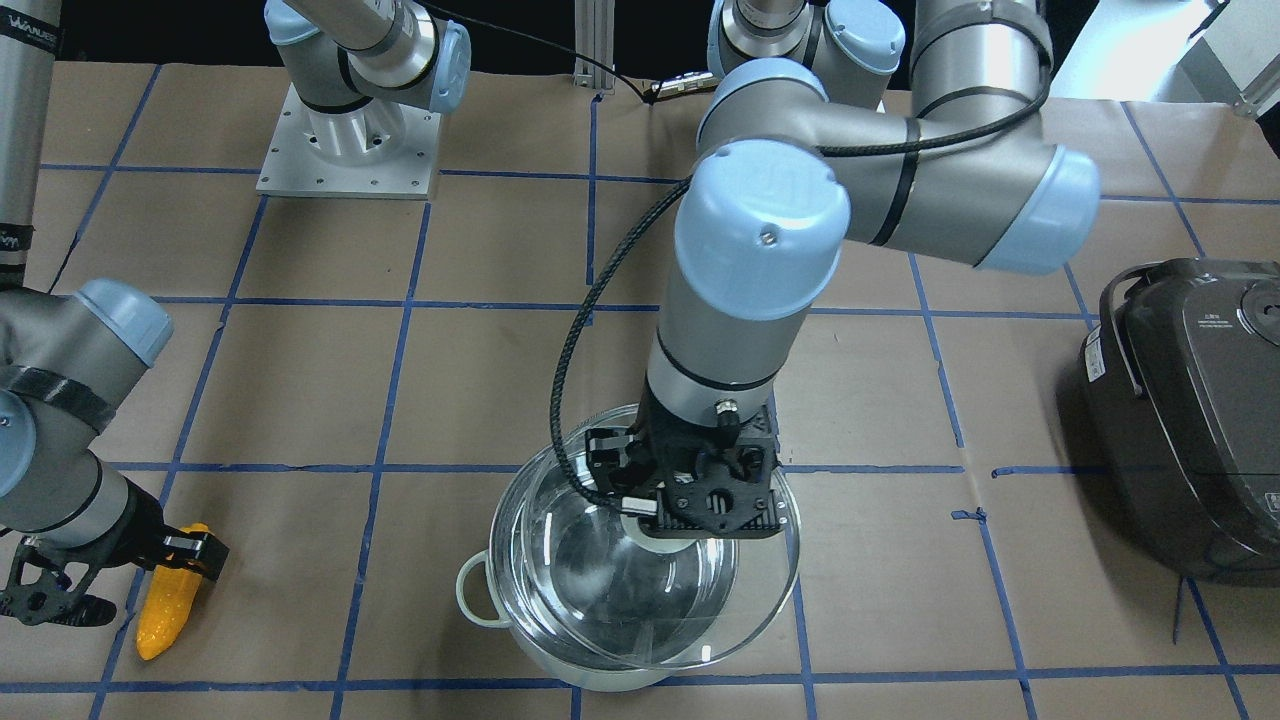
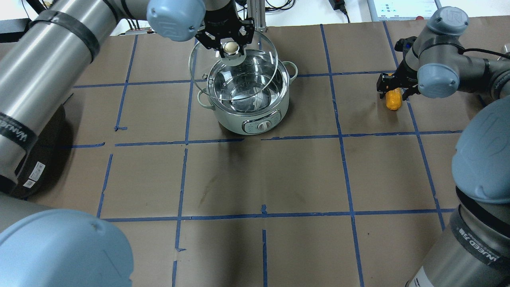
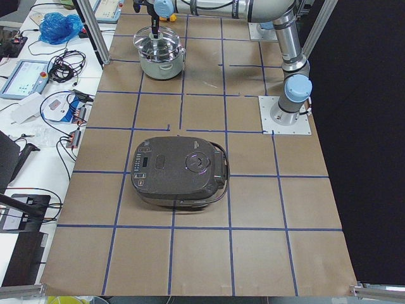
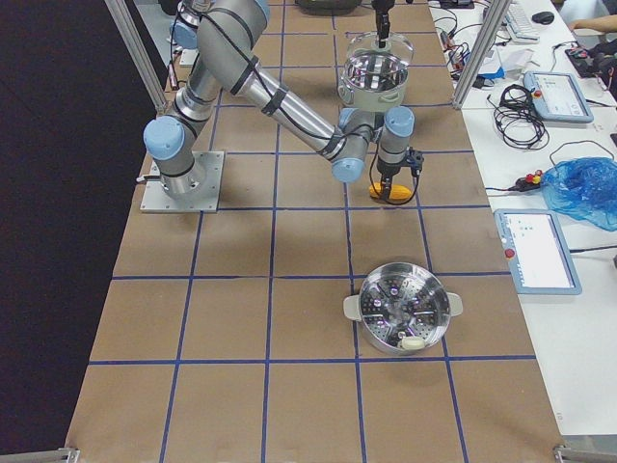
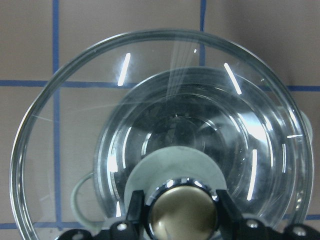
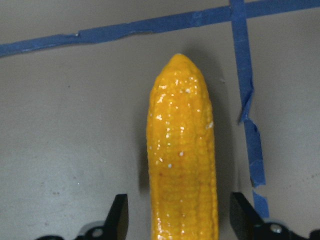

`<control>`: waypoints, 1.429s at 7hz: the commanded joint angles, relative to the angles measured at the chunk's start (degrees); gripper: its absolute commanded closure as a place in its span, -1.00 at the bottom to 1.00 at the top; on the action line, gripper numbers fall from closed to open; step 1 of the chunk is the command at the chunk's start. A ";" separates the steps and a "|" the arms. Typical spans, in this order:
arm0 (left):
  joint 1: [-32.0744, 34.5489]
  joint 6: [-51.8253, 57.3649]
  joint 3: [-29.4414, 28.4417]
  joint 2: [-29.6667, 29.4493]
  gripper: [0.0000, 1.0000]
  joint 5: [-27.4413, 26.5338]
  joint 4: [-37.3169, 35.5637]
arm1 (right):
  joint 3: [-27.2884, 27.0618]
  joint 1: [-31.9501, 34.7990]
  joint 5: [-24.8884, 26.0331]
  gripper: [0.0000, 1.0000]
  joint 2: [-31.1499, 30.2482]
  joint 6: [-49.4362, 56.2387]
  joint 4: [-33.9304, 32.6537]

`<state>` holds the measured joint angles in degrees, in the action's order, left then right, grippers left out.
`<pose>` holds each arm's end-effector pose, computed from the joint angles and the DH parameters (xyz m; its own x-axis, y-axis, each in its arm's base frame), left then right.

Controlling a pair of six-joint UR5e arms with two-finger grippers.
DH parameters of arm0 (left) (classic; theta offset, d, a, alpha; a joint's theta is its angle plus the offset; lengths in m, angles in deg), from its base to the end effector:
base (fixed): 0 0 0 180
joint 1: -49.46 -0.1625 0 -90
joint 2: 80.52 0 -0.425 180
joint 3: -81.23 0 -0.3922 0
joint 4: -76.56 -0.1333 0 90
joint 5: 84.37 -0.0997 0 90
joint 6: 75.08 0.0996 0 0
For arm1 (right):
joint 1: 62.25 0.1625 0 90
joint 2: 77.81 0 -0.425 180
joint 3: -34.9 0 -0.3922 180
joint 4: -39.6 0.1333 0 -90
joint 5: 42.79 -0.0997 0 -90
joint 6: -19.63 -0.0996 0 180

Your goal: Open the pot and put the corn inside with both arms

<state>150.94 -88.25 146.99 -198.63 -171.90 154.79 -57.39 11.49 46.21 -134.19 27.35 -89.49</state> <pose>-0.2750 -0.6625 0.4260 -0.9971 -0.0219 0.0729 -0.0309 0.9918 -0.1241 -0.0546 -0.6695 0.1925 -0.9890 0.1477 -0.0098 0.1481 0.9873 -0.0573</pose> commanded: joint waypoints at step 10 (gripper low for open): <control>-20.27 23.28 16.67 -3.71 0.82 0.17 -14.95 | 27.57 35.57 1.86 0.71 2.47 -6.62 13.59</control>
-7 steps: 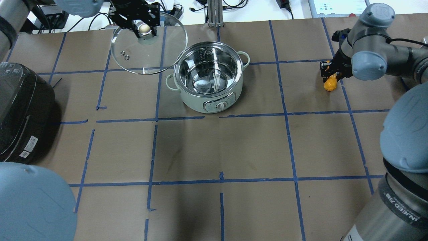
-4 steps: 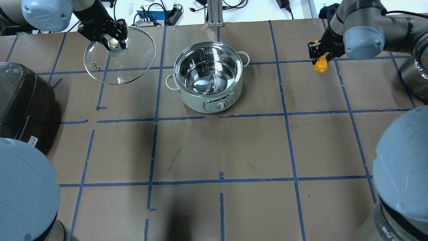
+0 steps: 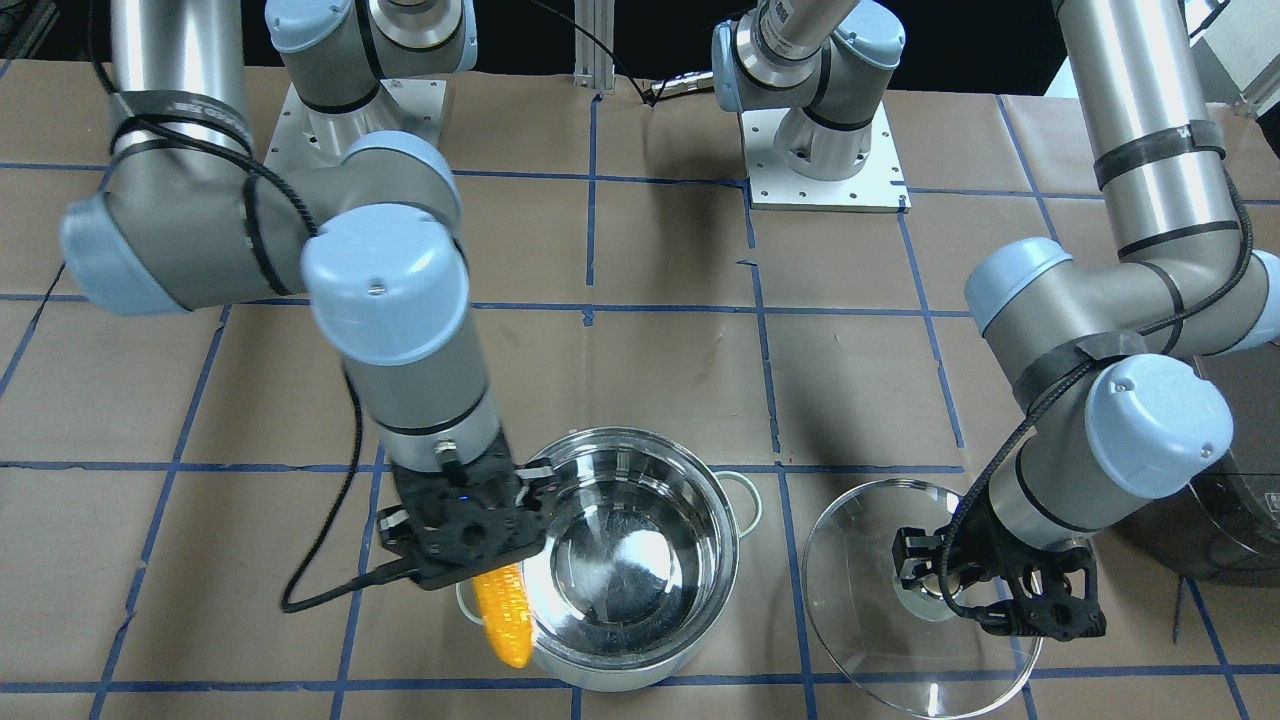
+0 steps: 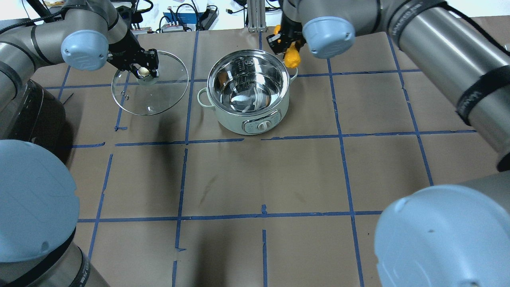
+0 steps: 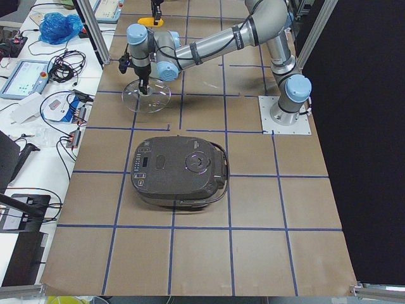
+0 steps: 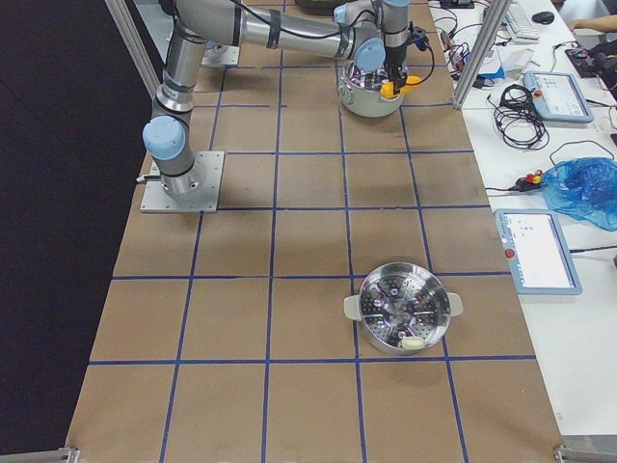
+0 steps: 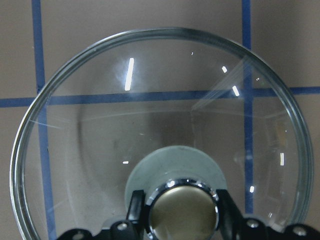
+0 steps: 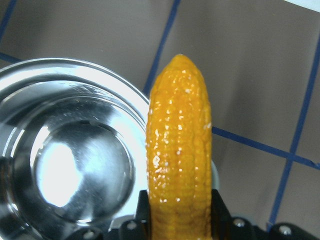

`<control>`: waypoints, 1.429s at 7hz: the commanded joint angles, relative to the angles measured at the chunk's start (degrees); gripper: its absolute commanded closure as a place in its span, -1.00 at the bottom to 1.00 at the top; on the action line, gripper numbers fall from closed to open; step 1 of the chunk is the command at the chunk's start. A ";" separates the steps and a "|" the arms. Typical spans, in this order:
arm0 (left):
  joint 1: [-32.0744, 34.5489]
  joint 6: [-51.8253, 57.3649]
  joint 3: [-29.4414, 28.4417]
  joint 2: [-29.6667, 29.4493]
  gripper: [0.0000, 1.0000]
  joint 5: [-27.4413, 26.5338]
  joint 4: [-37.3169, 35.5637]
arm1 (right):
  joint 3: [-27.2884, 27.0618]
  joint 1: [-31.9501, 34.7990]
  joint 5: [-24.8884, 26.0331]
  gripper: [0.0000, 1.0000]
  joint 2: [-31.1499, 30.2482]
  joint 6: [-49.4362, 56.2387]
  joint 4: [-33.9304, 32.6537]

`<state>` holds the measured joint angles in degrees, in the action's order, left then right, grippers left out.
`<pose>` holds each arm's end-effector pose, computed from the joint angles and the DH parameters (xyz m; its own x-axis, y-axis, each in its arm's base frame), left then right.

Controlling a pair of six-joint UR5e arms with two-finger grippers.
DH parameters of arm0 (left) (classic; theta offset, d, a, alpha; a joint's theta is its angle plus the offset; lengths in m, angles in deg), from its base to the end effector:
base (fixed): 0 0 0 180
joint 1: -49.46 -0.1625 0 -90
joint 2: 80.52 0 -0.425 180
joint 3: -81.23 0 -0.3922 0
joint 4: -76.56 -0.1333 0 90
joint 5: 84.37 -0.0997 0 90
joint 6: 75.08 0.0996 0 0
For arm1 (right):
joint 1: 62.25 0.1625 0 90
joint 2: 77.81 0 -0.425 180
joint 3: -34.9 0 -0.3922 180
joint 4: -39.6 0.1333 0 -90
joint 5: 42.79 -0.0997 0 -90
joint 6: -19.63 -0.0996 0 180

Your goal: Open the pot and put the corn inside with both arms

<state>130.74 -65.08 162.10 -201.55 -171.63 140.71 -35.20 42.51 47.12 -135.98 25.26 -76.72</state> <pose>-0.0320 -0.7023 0.2880 -0.9991 0.0253 0.0350 0.0226 0.9968 -0.0761 0.3148 -0.6711 0.3708 -0.9380 -0.3458 0.0229 -0.3404 0.9071 -0.2475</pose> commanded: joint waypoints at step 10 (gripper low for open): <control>0.02 0.91 2.28 4.70 -1.00 -2.39 4.01 | 0.05 7.74 2.46 -0.99 8.34 -15.12 -1.72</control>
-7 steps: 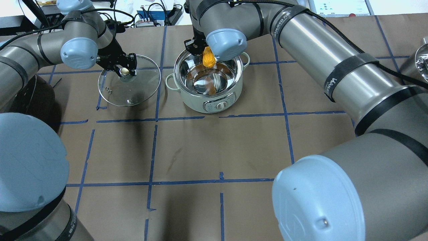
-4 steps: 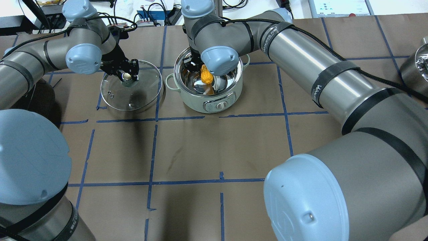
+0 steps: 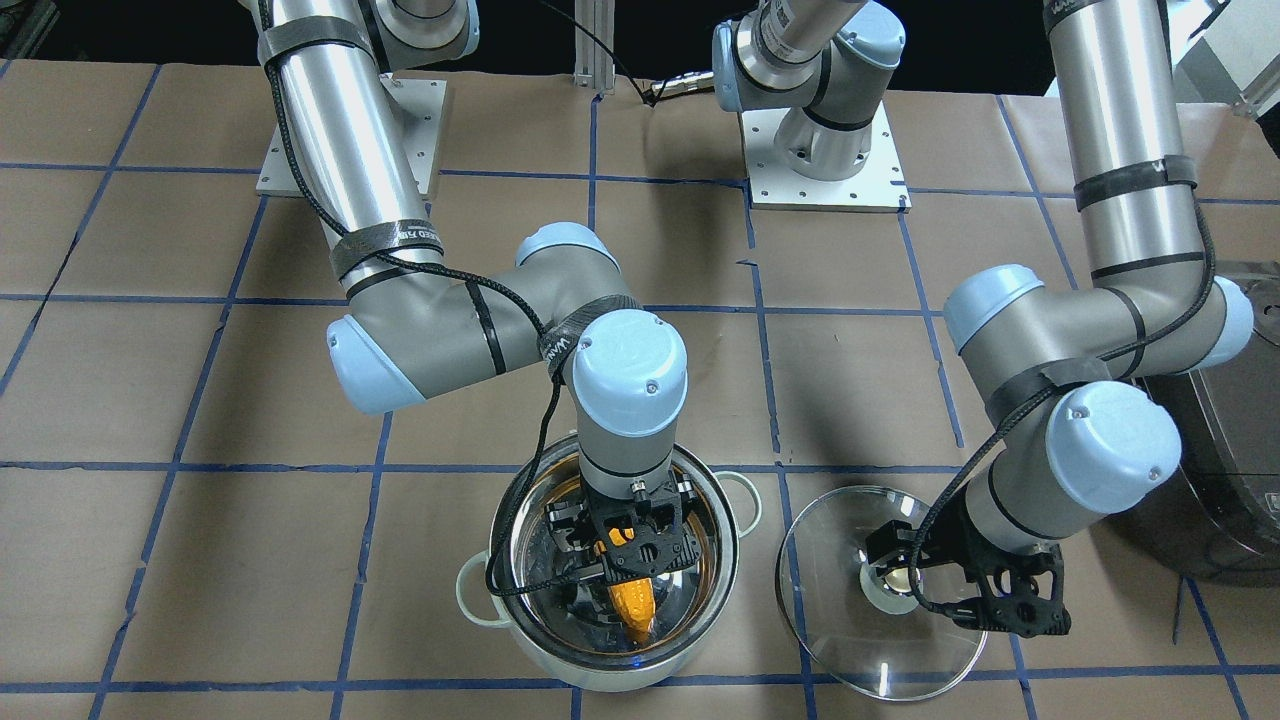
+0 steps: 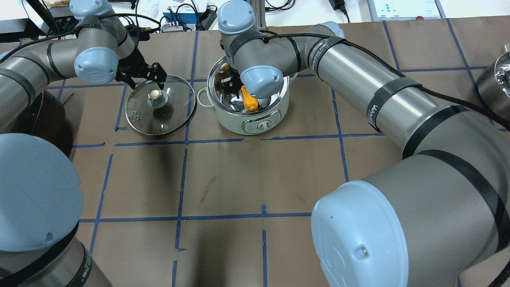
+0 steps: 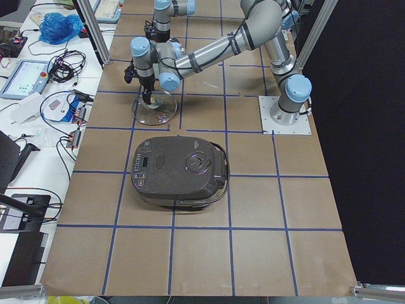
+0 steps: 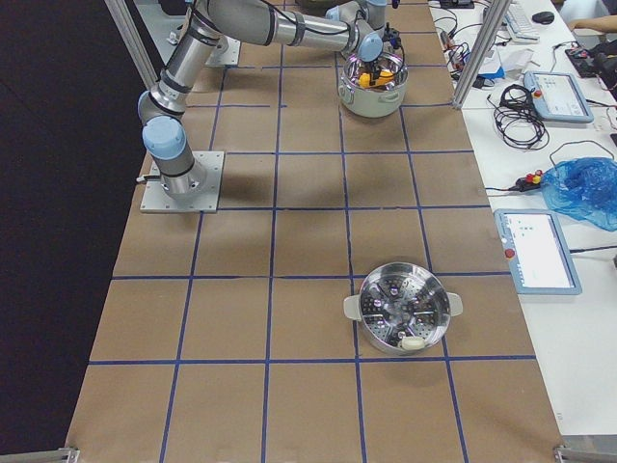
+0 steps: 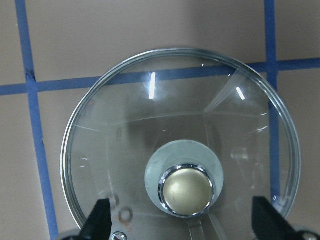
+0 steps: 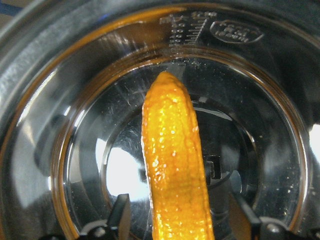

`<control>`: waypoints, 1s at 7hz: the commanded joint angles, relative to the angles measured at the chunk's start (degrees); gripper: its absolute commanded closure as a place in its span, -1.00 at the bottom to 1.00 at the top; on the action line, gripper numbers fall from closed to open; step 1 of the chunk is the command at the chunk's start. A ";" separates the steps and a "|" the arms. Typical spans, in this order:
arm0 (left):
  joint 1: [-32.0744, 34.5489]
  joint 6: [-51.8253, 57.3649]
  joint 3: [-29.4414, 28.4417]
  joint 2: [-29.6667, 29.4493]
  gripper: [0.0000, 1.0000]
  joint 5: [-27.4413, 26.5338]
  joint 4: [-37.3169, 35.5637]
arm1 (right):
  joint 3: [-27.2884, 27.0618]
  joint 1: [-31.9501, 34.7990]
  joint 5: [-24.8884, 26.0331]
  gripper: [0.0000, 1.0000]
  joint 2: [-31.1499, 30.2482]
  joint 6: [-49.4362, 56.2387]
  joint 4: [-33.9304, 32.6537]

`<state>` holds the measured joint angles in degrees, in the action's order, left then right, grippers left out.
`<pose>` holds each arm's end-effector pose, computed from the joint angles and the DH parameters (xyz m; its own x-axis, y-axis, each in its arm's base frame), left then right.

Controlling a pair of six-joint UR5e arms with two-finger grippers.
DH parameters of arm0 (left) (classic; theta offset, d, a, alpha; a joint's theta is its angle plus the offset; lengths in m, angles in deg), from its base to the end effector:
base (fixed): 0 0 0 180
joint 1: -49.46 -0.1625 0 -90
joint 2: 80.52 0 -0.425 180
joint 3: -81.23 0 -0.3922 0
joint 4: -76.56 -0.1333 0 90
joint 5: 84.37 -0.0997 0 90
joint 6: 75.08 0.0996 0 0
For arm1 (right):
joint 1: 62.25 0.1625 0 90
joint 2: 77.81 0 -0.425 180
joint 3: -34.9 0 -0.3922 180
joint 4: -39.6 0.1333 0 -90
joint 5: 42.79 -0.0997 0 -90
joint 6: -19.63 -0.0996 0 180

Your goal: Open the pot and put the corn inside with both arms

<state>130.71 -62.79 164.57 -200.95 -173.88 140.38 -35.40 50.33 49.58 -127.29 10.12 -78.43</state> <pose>-0.0295 -0.6905 0.2756 -0.9981 0.0619 -0.0006 0.0619 0.9972 -0.0429 0.4088 -0.6467 0.2600 -0.9748 -0.2223 0.0197 -0.2229 0.9660 -0.1306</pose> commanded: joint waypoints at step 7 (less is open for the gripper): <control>9.54 -2.62 1.30 24.62 -1.00 -0.75 22.93 | -6.84 -13.15 -0.70 -0.99 -29.49 0.11 25.20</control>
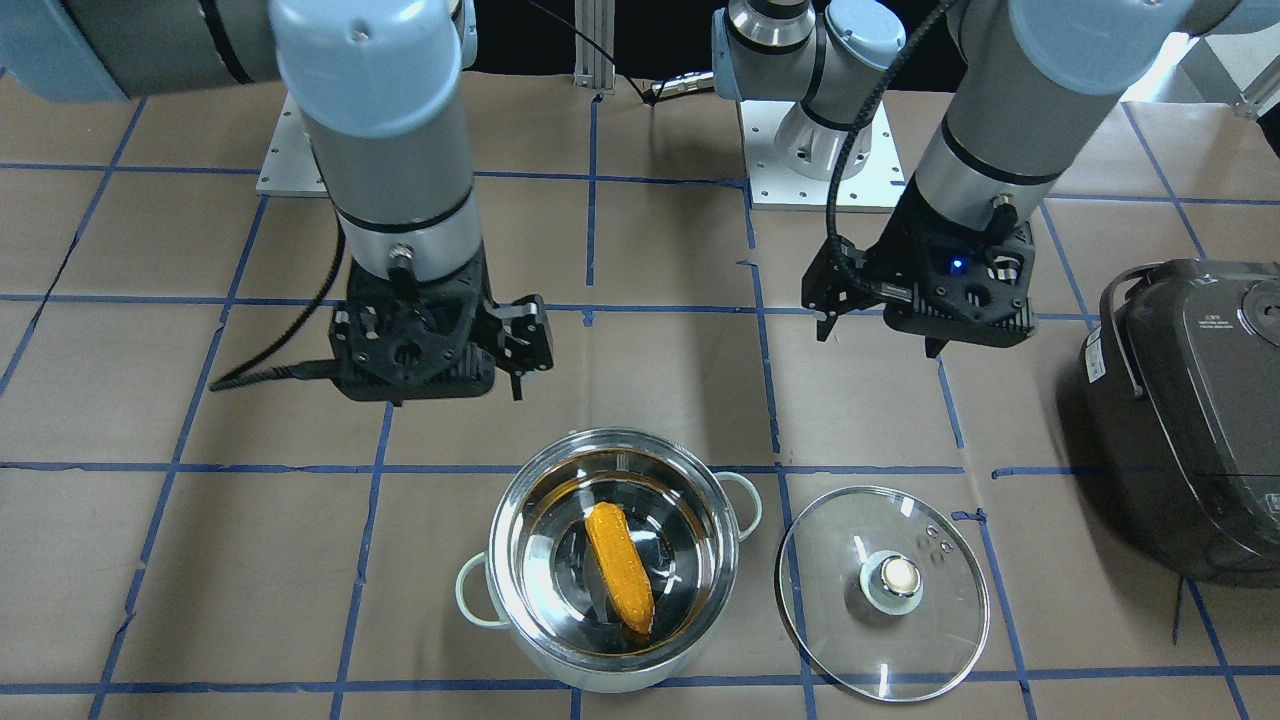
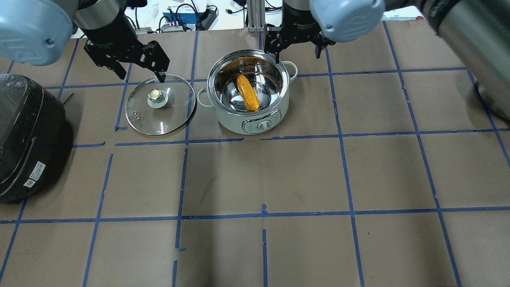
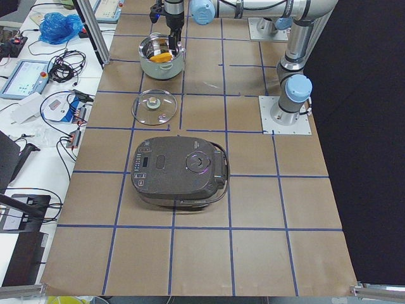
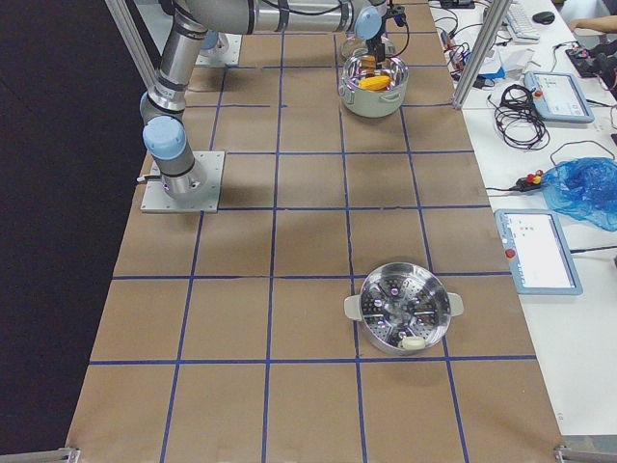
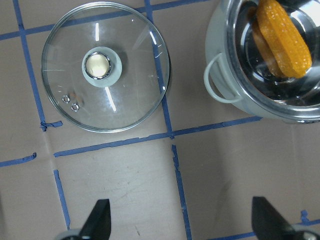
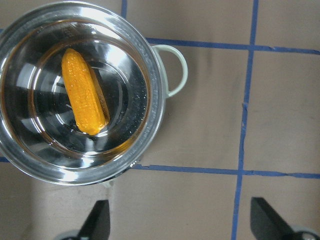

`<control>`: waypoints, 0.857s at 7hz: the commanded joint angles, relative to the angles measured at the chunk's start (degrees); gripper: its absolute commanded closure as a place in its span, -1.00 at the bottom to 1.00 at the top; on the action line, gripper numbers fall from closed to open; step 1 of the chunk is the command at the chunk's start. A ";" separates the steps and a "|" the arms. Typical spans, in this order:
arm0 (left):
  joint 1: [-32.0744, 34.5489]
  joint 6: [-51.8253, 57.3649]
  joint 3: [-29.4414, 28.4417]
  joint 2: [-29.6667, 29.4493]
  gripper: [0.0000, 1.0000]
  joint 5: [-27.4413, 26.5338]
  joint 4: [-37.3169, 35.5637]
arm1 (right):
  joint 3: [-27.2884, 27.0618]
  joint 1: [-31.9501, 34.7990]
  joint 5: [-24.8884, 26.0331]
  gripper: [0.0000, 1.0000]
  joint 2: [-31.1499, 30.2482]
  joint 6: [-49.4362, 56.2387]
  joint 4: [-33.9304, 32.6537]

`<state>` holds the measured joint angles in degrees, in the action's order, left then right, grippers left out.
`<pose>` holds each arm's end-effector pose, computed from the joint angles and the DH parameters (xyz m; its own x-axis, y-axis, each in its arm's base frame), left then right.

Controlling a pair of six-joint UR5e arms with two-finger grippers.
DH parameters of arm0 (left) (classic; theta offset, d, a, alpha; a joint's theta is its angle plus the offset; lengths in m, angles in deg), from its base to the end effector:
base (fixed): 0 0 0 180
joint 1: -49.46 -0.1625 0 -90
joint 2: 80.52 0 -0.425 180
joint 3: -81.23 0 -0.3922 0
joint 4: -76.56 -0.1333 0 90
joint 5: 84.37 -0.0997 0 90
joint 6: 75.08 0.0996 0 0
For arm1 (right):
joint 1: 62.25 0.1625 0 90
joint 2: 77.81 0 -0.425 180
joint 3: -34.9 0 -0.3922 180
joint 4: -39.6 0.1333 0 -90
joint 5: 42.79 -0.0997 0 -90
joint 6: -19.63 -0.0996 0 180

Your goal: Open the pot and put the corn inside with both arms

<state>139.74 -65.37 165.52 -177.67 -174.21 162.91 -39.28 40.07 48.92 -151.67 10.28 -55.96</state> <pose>-0.1363 -0.5478 0.4787 -0.9848 0.1735 -0.0038 0.1735 0.9841 -0.0385 0.2593 -0.5767 0.4785 -0.9987 -0.0498 0.0145 -0.0509 0.9942 -0.0949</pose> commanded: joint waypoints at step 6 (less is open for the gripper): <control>-1.25 0.05 0.44 2.47 -1.00 -0.42 0.32 | -7.28 -9.68 -0.21 -0.99 -11.20 5.49 8.37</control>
<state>138.55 -65.35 165.56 -175.86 -174.46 163.05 -45.54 30.34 48.78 -162.01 15.39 -47.63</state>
